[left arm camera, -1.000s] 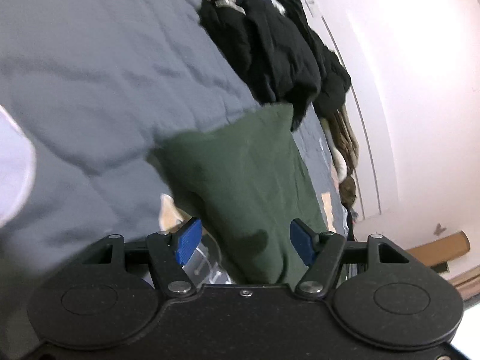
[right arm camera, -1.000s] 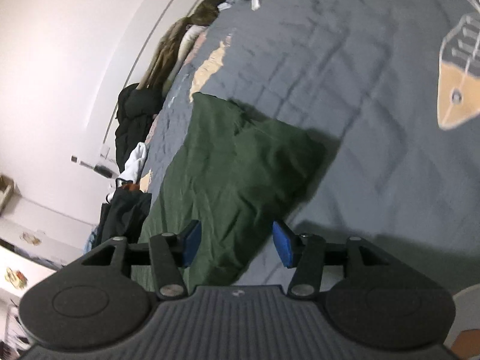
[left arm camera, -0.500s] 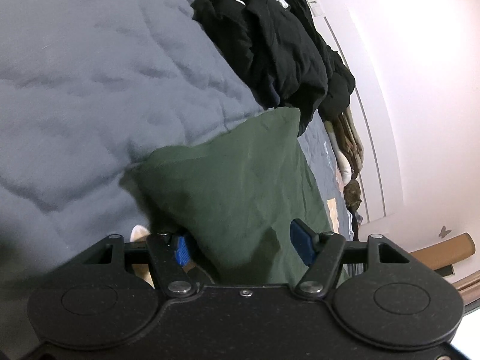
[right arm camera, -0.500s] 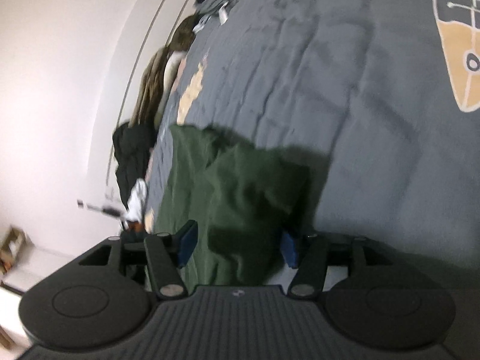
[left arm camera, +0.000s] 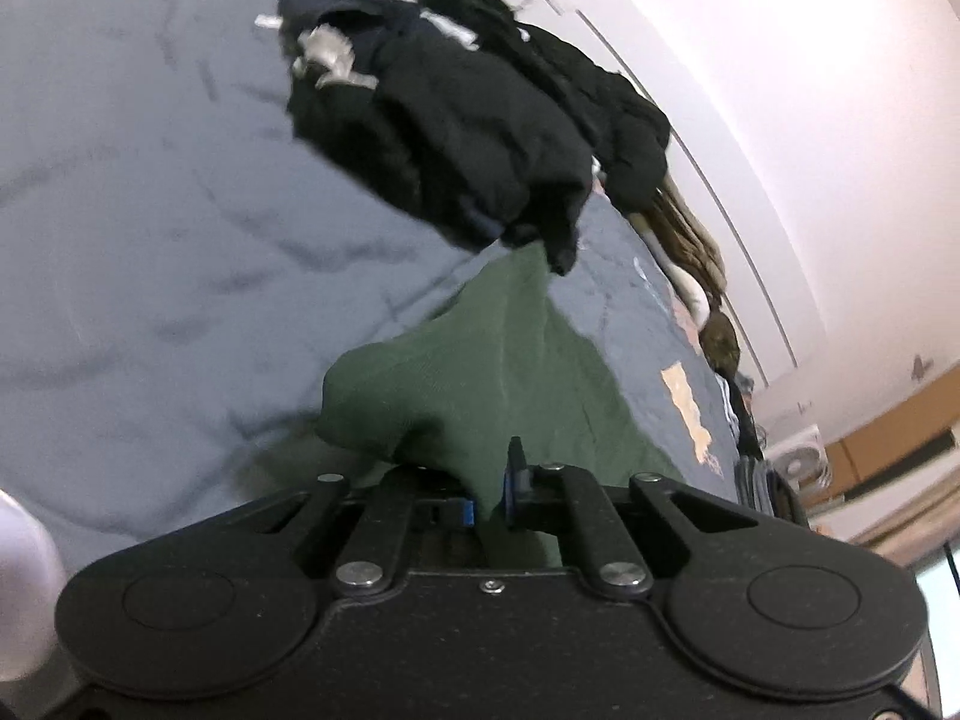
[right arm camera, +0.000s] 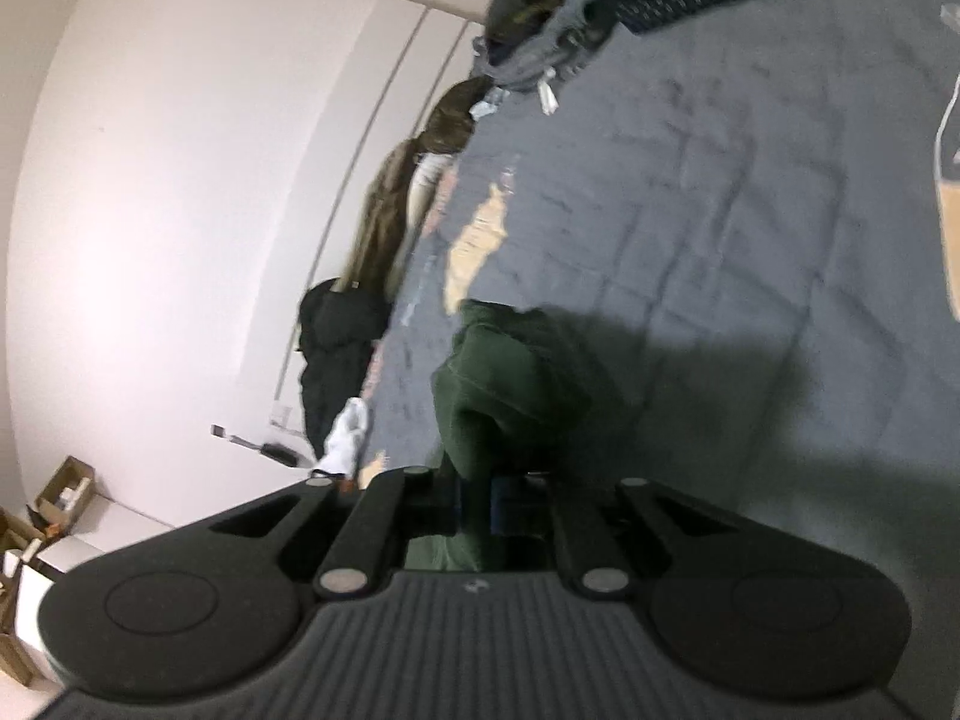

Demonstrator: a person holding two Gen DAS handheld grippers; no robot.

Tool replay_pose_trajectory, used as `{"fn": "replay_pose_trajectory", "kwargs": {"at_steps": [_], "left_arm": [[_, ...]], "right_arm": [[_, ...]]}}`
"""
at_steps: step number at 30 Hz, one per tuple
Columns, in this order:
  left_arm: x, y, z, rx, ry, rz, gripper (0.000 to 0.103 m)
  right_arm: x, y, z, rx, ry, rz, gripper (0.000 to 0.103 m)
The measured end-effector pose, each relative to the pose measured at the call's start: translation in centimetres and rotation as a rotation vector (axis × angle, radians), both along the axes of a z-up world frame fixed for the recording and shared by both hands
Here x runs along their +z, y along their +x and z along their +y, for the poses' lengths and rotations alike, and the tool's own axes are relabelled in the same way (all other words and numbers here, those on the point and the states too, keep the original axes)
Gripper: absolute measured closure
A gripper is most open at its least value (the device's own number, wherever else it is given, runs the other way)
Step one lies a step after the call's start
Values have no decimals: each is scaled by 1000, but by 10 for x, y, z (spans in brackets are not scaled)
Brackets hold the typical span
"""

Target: Fold clothes

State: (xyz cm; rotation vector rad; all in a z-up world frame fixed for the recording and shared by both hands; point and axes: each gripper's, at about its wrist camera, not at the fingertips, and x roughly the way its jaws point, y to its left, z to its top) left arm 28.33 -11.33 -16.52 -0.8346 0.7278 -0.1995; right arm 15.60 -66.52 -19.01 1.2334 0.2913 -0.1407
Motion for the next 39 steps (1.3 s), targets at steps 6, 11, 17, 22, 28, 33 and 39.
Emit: {"fn": "replay_pose_trajectory", "kwargs": {"at_steps": [6,11,17,22,28,33,39], "left_arm": [[-4,-45,23,-41,7,169,95],[-38,-75,28,-12,-6,251,94],[-21,-102,40,6,-6,175,97],[-20,-113,55,0,-17,174,97],[8,-138,52,-22,146,59,93],[22,-152,26,-96,310,-40,70],[32,-166,-15,-196,680,-161,50]], "right_arm": [[25,-57,13,36,-6,51,96],[-7,-99,28,38,-28,245,96],[-16,-132,31,10,-36,266,96],[4,-156,33,5,-102,246,95],[20,-158,51,88,-309,350,92],[38,-160,79,135,-519,231,66],[29,-138,112,266,-608,201,63]]}}
